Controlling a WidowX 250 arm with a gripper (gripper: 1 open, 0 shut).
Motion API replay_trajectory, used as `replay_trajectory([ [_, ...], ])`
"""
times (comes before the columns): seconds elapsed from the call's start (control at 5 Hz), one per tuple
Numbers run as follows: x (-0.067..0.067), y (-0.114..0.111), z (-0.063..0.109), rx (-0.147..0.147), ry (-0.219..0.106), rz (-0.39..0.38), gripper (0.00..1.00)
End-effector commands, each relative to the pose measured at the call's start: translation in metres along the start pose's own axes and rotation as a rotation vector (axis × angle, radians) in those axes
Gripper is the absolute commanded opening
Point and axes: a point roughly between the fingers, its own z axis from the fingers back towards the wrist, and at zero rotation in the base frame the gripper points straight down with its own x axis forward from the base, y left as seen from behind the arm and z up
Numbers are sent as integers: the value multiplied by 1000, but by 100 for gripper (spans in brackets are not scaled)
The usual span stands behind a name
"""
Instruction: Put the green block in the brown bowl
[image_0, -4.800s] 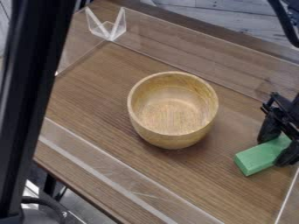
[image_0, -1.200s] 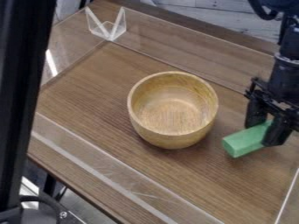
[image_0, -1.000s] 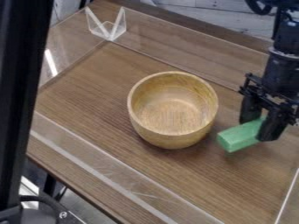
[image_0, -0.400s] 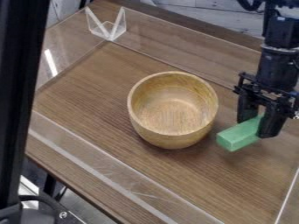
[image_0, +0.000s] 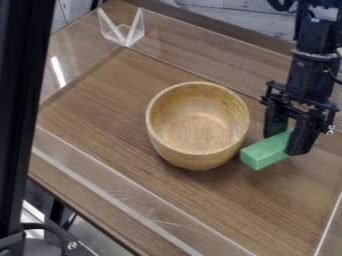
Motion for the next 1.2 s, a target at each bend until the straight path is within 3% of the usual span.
replay_trajectory([
  [0.0,-6,-4,33,56,-80,-33,0],
  [0.2,-9,-4,34,78,-69,-54,0],
  [0.6,-16,6,40,5,-41,-58,0],
  [1.0,-28,10,53,-16,-81,-14,0],
])
